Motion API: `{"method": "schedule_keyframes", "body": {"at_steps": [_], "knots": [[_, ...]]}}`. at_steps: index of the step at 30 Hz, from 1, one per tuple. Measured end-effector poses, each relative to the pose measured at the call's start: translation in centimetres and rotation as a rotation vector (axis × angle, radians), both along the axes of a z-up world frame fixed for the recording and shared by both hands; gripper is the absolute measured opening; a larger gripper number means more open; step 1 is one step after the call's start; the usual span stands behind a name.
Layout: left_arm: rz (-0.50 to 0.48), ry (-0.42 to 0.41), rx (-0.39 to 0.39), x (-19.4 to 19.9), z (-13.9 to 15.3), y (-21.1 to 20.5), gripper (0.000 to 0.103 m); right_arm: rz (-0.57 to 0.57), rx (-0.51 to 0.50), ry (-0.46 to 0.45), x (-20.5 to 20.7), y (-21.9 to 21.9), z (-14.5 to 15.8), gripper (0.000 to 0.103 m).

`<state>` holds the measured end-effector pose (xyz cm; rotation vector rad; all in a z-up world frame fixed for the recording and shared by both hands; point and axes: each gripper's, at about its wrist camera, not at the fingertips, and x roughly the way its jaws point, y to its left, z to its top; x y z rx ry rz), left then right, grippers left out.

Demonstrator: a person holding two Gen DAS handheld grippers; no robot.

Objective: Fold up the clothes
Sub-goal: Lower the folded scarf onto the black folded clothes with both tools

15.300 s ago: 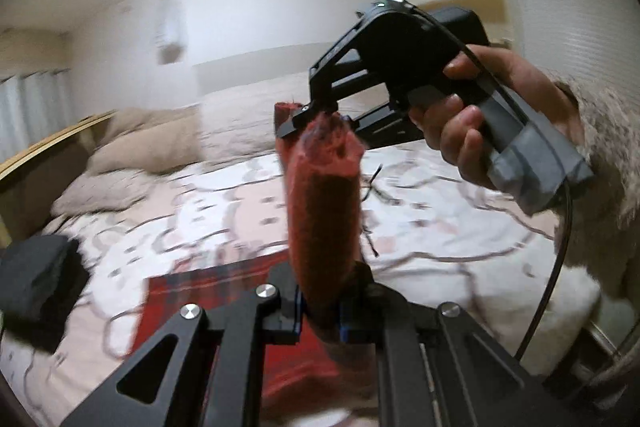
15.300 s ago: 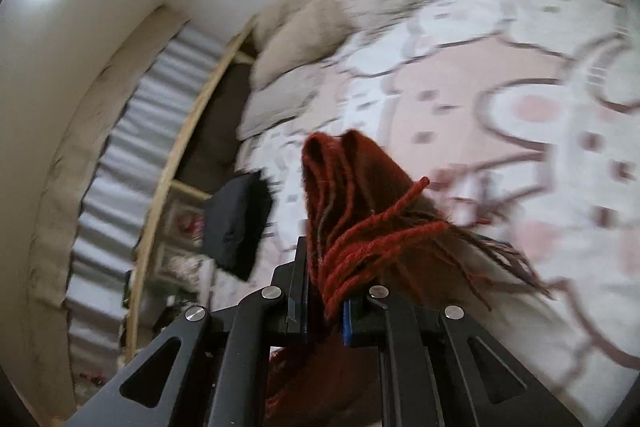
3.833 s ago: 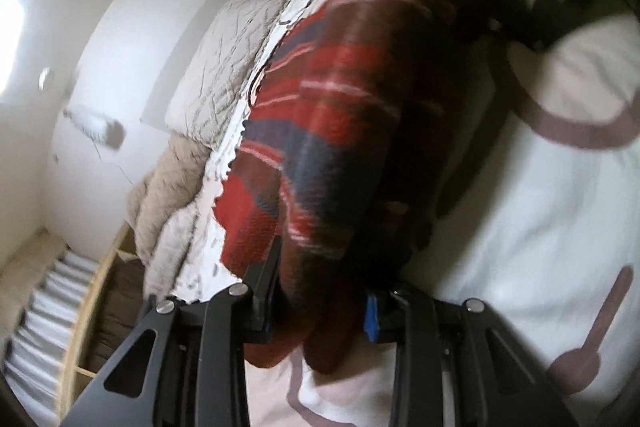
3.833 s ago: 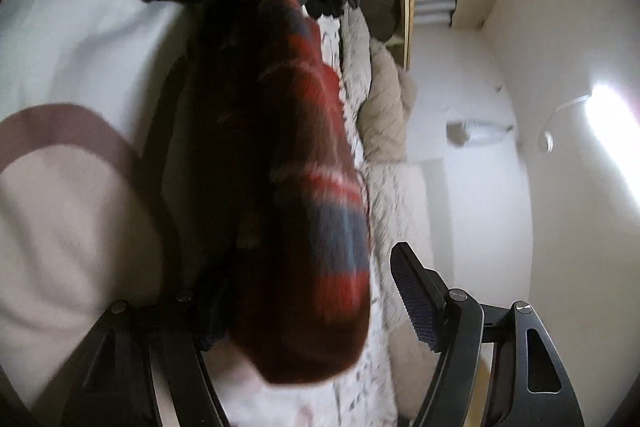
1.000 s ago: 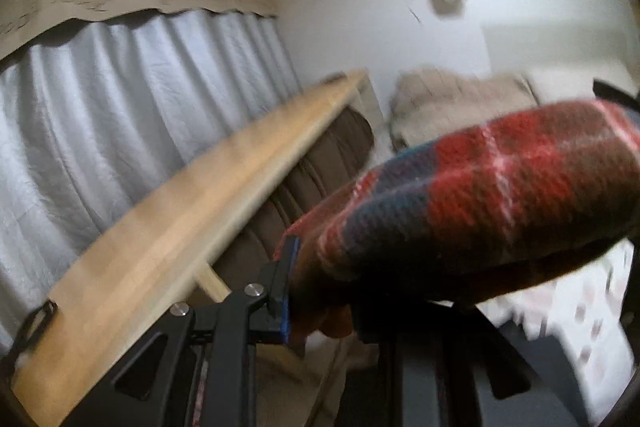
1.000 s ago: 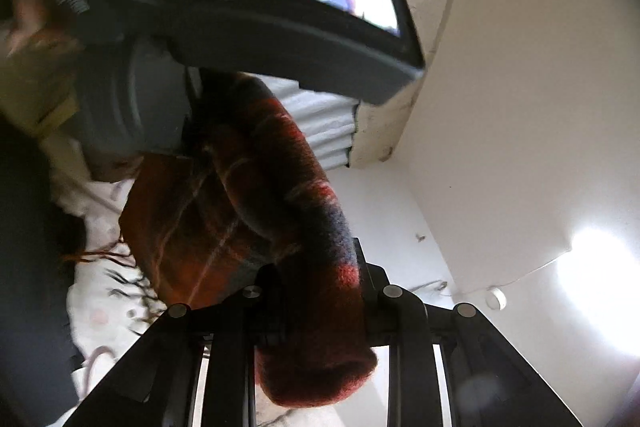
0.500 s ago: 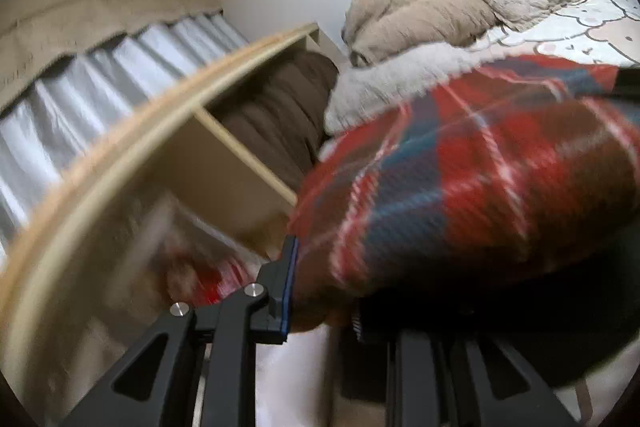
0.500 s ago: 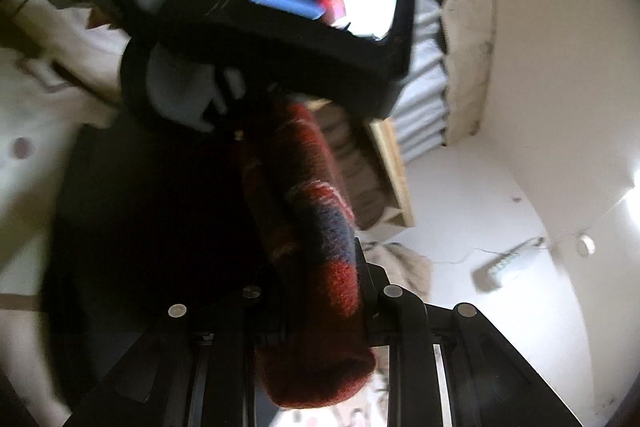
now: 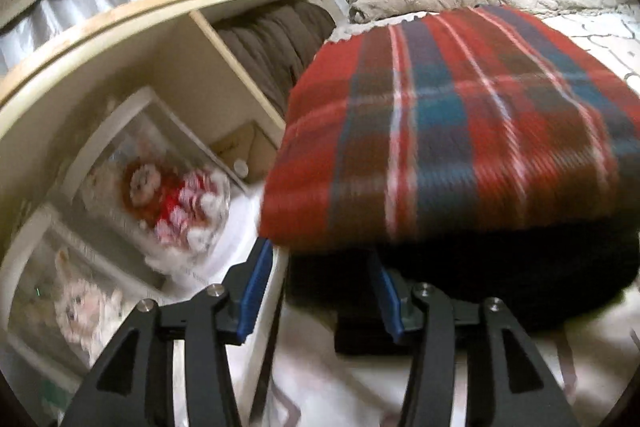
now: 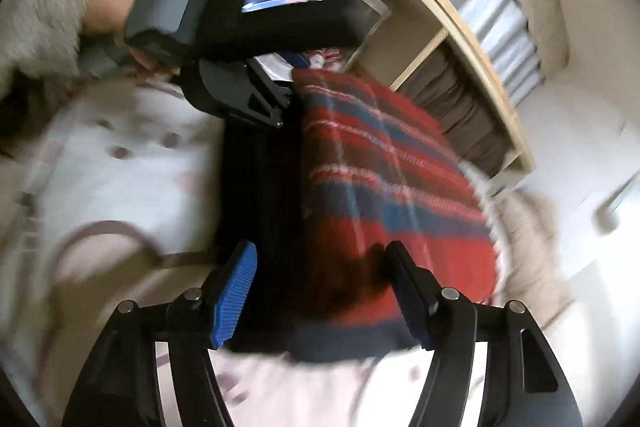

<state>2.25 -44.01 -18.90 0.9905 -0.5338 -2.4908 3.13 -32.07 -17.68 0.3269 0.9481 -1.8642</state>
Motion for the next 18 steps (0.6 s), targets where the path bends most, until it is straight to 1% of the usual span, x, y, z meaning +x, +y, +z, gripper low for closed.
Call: {"method": "schedule_keyframes", "body": {"at_steps": [2,3,4,5,6,7,8,9,10,11,13,16,17,18], "knots": [[0.020,0.003,0.068,1.6,0.4,-0.5,0.049,-0.011,-0.062,-0.146,-0.3,4.4,0.5,0.066],[0.041,0.014,0.125,2.2,0.8,-1.1,0.049,-0.039,-0.107,-0.218,-1.3,6.2,1.0,0.066],[0.074,0.029,0.224,2.8,1.3,-2.1,0.050,-0.067,-0.151,-0.289,-2.4,7.9,1.4,0.066],[0.096,0.044,0.300,3.0,1.5,-2.7,0.050,-0.104,-0.183,-0.353,-3.7,9.0,1.7,0.066],[0.114,0.067,0.360,3.3,1.8,-3.1,0.050,-0.156,-0.194,-0.404,-5.3,9.3,1.8,0.066],[0.130,0.096,0.393,3.4,2.1,-3.3,0.051,-0.204,-0.212,-0.449,-6.7,9.7,1.9,0.066],[0.138,0.110,0.380,3.2,2.2,-3.0,0.053,-0.236,-0.238,-0.488,-7.7,10.5,1.8,0.066],[0.137,0.118,0.351,2.9,2.2,-2.5,0.056,-0.249,-0.260,-0.538,-8.6,10.9,1.6,0.066],[0.135,0.126,0.329,2.7,2.1,-2.1,0.057,-0.252,-0.279,-0.596,-9.4,11.2,1.2,0.066],[0.124,0.126,0.378,2.5,2.0,-2.0,0.057,-0.255,-0.297,-0.652,-9.8,11.5,0.7,0.066],[0.107,0.138,0.647,2.3,1.4,-3.2,0.057,-0.256,-0.335,-0.790,-10.4,12.4,0.0,0.066],[0.140,0.205,0.931,2.7,0.1,-4.1,0.057,-0.257,-0.407,-1.001,-11.5,12.7,-0.2,0.066],[0.151,0.225,1.001,2.8,-0.4,-4.3,0.057,-0.261,-0.427,-1.052,-12.0,12.6,-0.2,0.066],[0.163,0.245,1.084,2.9,-1.1,-4.5,0.057,-0.266,-0.444,-1.085,-12.4,12.4,-0.1,0.066]]}}
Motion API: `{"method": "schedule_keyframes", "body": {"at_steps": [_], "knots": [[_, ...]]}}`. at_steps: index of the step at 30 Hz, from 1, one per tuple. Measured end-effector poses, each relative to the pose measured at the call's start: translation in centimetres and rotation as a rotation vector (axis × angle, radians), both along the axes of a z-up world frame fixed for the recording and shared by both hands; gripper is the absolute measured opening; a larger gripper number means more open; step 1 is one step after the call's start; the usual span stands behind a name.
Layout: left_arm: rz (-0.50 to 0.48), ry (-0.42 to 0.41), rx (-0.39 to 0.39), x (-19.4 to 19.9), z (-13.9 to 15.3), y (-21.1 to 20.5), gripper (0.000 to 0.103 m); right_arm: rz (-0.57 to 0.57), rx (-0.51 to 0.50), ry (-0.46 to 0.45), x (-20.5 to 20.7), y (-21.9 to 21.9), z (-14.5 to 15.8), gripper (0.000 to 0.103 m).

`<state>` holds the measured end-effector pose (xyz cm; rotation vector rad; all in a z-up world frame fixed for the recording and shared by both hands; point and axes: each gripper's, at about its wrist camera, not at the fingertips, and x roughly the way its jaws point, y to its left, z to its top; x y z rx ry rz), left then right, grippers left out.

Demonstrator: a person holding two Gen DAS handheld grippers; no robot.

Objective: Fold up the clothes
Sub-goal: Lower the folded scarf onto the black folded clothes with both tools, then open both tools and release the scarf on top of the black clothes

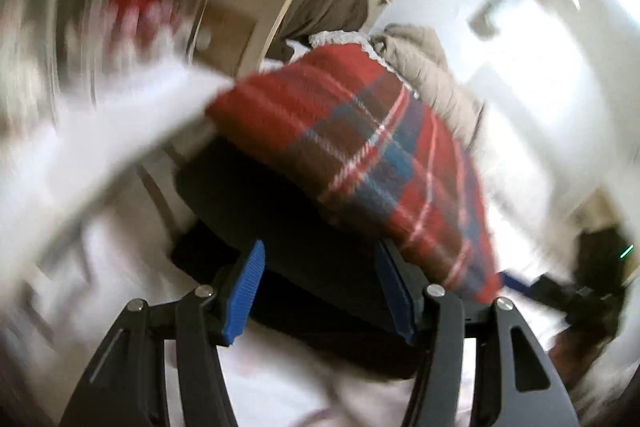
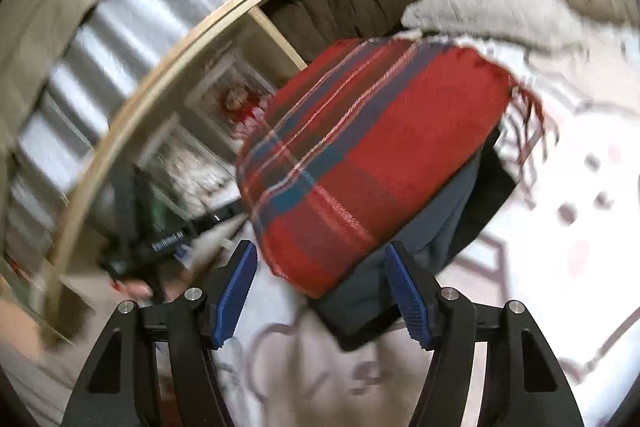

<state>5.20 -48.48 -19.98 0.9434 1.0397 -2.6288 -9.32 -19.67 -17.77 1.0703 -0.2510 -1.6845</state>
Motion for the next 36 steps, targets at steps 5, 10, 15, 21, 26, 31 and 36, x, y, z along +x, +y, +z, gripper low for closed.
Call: {"method": "schedule_keyframes", "body": {"at_steps": [5,10,15,21,26,31,36], "knots": [[0.032,0.023,0.159,0.3,-1.9,-0.2,0.057,-0.027,-0.053,0.077,0.2,-1.4,1.3,0.044],[0.029,0.065,0.080,1.1,-0.4,1.3,0.058,0.058,0.035,0.300,1.8,-5.9,1.9,0.033],[0.034,0.096,0.036,0.9,0.6,2.0,0.073,0.002,0.245,0.350,-1.7,-9.2,-1.6,0.023],[0.051,0.125,0.113,-0.5,-0.2,1.2,0.073,-0.010,0.219,0.238,-3.9,-8.4,-2.0,0.023],[0.091,0.126,0.117,-2.0,-0.1,0.3,0.073,-0.012,0.233,0.269,-3.4,-8.4,-2.0,0.023],[0.100,0.152,0.193,-4.2,-0.7,-1.8,0.071,-0.015,0.213,0.255,-3.5,-8.0,-2.3,0.023],[0.151,0.208,0.296,-5.3,-0.9,-3.8,0.035,-0.034,0.197,0.273,-3.2,-7.8,-2.2,0.023]]}}
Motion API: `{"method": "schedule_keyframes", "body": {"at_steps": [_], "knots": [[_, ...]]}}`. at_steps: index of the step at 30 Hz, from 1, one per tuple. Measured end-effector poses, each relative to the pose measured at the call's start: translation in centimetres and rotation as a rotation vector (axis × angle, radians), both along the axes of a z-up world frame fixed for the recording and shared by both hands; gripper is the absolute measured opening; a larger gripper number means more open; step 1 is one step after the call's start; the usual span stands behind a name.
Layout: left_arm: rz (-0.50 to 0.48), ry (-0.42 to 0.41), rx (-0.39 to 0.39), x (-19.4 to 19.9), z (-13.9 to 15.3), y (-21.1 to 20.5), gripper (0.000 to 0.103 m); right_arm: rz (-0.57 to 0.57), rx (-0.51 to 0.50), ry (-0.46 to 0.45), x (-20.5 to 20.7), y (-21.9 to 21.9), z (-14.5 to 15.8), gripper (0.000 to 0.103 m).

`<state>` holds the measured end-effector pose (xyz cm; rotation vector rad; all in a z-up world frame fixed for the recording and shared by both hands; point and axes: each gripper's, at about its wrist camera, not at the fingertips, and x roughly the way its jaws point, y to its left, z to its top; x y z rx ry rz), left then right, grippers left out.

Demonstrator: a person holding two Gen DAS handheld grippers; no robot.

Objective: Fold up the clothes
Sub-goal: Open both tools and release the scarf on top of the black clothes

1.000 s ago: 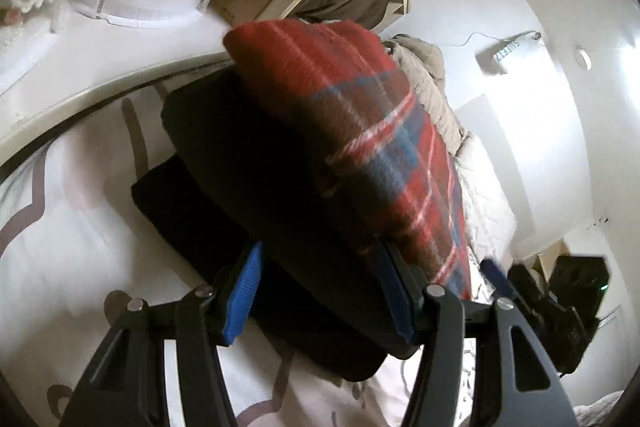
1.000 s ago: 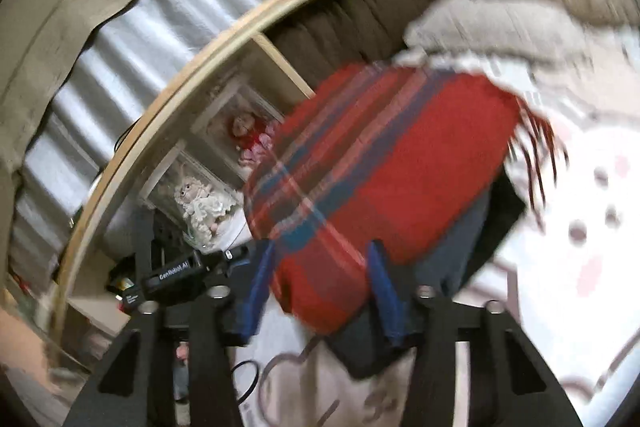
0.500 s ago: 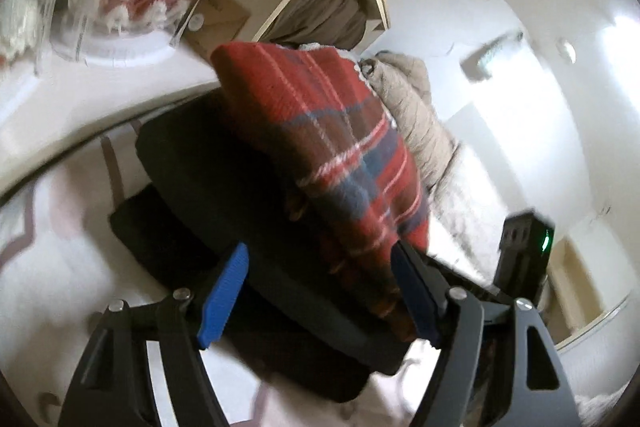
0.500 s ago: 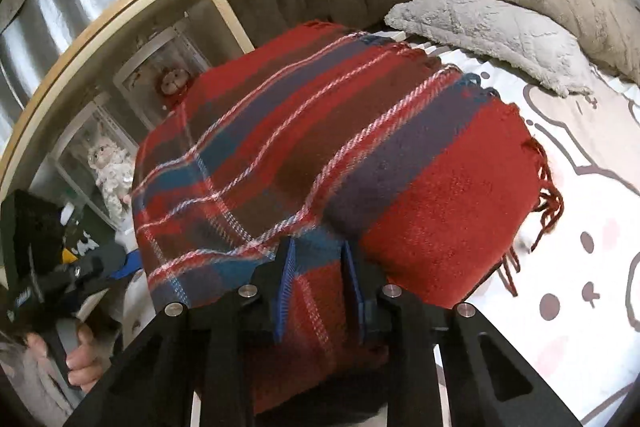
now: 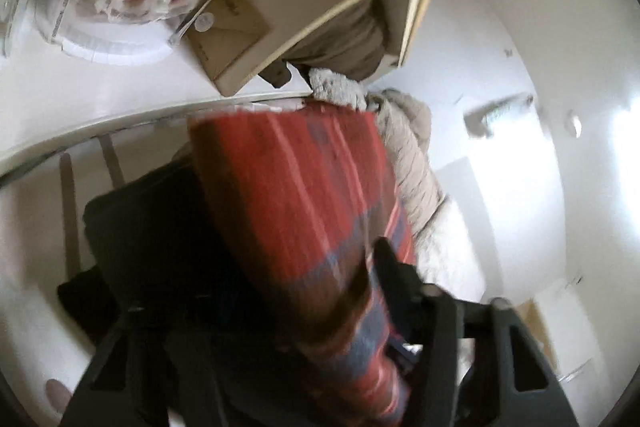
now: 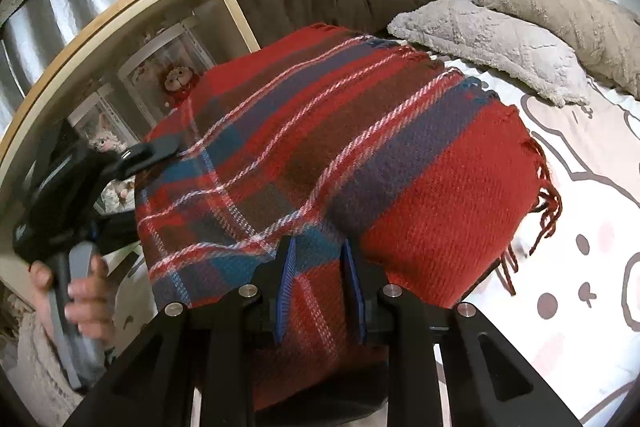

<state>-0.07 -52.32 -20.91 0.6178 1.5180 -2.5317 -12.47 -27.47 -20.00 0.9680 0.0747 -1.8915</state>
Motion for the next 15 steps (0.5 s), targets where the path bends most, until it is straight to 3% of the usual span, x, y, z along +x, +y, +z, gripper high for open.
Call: {"method": "schedule_keyframes", "body": {"at_steps": [3,6,8,12,15], "knots": [[0.008,0.025,0.007,0.2,0.1,0.2,0.023,-0.023,-0.009,0.053,1.0,0.4,1.2,0.023],[0.063,0.004,-0.055,1.9,0.7,0.8,0.021,-0.040,-0.018,0.123,1.9,1.0,2.9,0.023],[0.090,-0.027,-0.120,2.9,1.0,1.6,0.021,-0.039,-0.034,0.130,2.1,1.5,3.9,0.023],[0.087,-0.069,-0.136,3.3,0.3,2.2,0.022,-0.045,-0.025,0.155,1.9,2.1,5.0,0.023],[0.117,-0.117,-0.170,3.5,0.9,1.7,0.033,-0.078,0.011,0.210,1.4,2.1,5.2,0.023]]}}
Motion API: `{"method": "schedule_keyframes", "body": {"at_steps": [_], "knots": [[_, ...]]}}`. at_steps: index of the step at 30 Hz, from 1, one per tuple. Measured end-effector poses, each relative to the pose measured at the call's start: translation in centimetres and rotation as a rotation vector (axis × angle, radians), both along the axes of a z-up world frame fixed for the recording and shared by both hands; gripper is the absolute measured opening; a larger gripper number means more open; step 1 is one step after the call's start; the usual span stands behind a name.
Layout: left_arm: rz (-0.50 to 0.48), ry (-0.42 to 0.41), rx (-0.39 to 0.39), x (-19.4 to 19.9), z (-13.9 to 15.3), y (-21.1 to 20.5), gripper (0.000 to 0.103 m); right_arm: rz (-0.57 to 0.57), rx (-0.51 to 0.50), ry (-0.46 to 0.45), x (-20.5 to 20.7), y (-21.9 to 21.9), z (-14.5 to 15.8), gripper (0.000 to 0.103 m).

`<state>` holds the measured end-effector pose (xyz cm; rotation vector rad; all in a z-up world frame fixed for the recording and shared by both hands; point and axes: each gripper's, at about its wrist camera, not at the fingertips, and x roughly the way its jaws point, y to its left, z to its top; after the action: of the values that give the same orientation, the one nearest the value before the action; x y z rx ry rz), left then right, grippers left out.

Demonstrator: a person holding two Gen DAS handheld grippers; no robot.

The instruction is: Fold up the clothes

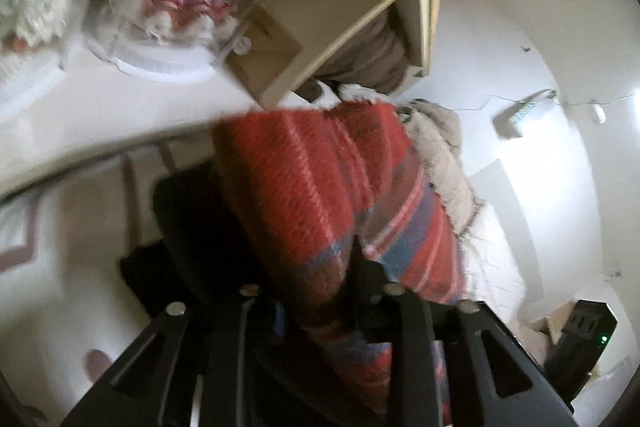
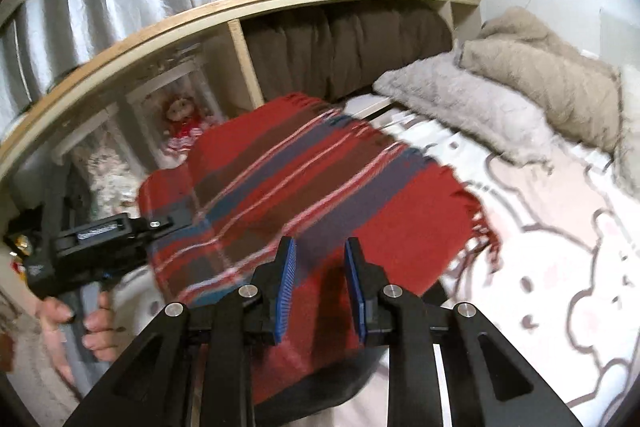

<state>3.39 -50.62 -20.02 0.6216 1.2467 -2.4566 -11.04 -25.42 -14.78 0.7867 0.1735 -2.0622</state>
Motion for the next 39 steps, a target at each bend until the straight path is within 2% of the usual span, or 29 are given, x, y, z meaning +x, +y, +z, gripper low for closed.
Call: {"method": "schedule_keyframes", "body": {"at_steps": [4,6,8,10,12,14,17,18,22,23,25,27,29,30,31,32,34,36,38,39], "knots": [[0.045,-0.114,-0.224,1.2,3.7,0.2,0.036,-0.043,0.049,0.057,-0.7,0.9,0.0,0.023],[0.052,-0.168,-0.406,1.4,6.1,1.4,0.036,-0.058,0.069,0.086,-0.9,1.7,-0.1,0.023],[0.012,-0.188,-0.533,1.1,8.4,3.0,0.037,-0.044,0.094,0.138,0.1,2.1,-0.3,0.023],[-0.086,-0.194,-0.570,-0.7,9.7,4.3,0.045,0.007,0.109,0.183,1.8,1.9,-0.6,0.023],[-0.154,-0.225,-0.583,-3.2,9.7,5.1,0.046,0.101,0.138,0.177,3.5,0.8,-1.3,0.023],[-0.172,-0.313,-0.591,-6.2,8.4,5.0,0.046,0.144,0.173,0.144,4.6,-0.5,-2.2,0.023],[-0.167,-0.443,-0.575,-9.3,4.9,3.4,0.046,0.123,0.194,0.177,5.4,-1.0,-3.3,0.023],[-0.170,-0.447,-0.550,-9.5,4.3,3.0,0.046,0.120,0.204,0.176,5.3,-0.8,-3.6,0.023],[-0.135,-0.355,-0.526,-7.2,5.6,3.8,0.046,0.110,0.199,0.154,5.2,1.2,-3.1,0.023],[-0.123,-0.338,-0.543,-6.5,6.3,4.4,0.049,0.102,0.201,0.143,5.2,1.7,-2.9,0.023],[-0.065,-0.317,-0.641,-4.7,7.6,6.5,0.088,0.087,0.205,0.120,5.2,2.7,-2.5,0.023],[-0.008,-0.294,-0.743,-3.1,8.6,8.7,0.103,0.072,0.209,0.098,5.2,3.7,-2.0,0.023],[0.033,-0.278,-0.841,-1.4,9.5,11.2,0.103,0.037,0.195,0.080,5.4,4.6,-1.4,0.029],[0.038,-0.280,-0.864,-0.5,9.8,12.3,0.103,0.010,0.189,0.078,5.6,5.1,-1.0,0.042],[0.039,-0.280,-0.870,0.5,10.2,13.5,0.103,-0.014,0.184,0.080,6.0,5.6,-0.5,0.058],[0.036,-0.281,-0.856,1.2,10.4,14.3,0.103,-0.032,0.182,0.090,6.6,6.0,0.0,0.063],[0.036,-0.288,-0.795,2.7,11.0,15.8,0.103,-0.042,0.175,0.110,7.4,6.8,1.0,0.065],[0.030,-0.248,-0.753,4.0,11.9,16.9,0.103,-0.049,0.157,0.133,8.5,8.1,2.2,0.066],[0.032,-0.215,-0.734,5.0,13.3,18.4,0.103,-0.072,0.140,0.154,9.3,9.4,3.4,0.085],[0.032,-0.201,-0.728,5.4,14.0,19.0,0.103,-0.086,0.131,0.167,9.7,10.3,4.0,0.102]]}}
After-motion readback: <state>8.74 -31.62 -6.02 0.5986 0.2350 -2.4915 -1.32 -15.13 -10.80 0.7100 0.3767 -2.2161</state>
